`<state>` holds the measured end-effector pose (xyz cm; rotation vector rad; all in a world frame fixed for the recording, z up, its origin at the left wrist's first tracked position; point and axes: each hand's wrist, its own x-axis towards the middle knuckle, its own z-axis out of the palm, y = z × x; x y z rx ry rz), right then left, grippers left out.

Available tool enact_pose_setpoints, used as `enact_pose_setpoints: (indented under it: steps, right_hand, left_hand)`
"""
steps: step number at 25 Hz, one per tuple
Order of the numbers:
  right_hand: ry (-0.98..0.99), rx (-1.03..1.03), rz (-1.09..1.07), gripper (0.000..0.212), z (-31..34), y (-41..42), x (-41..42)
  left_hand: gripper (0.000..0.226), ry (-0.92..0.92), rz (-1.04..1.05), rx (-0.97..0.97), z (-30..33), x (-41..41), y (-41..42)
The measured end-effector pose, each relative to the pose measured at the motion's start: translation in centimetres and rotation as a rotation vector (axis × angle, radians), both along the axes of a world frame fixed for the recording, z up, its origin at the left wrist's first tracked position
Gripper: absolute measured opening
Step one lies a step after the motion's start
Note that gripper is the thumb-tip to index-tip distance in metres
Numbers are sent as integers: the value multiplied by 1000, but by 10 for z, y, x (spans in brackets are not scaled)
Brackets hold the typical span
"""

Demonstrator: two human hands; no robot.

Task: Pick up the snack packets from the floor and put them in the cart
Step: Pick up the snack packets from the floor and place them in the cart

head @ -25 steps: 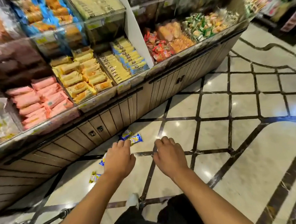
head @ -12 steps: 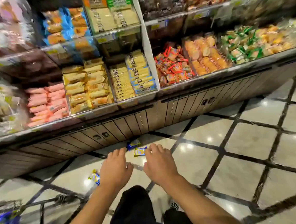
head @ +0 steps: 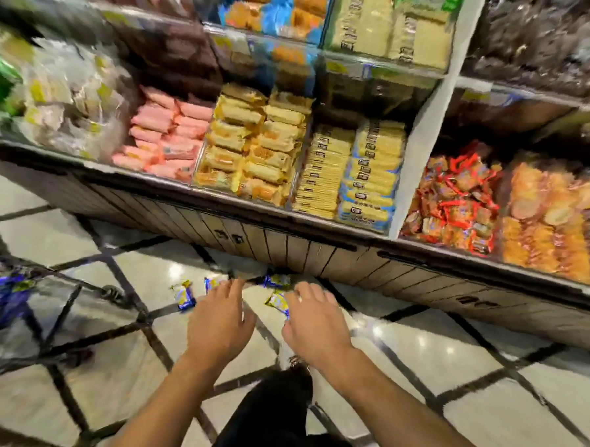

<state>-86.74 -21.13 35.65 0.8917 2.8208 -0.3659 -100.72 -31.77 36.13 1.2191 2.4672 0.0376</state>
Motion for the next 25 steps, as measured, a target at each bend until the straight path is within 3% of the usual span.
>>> enact_pose_setpoints:
  steps: [10, 18, 25]
  right_hand:
    - [-43, -63, 470, 38, -20, 67, -66]
    - [-63, -65, 765, 47, -106, 117, -105]
    - [-55, -156, 703, 48, -189, 128, -121]
  left_hand:
    - [64, -64, 442, -4, -15, 8, 24]
    - [65, -69, 908, -10, -73, 35, 72]
    - [63, -70, 1144, 105, -164, 30, 74]
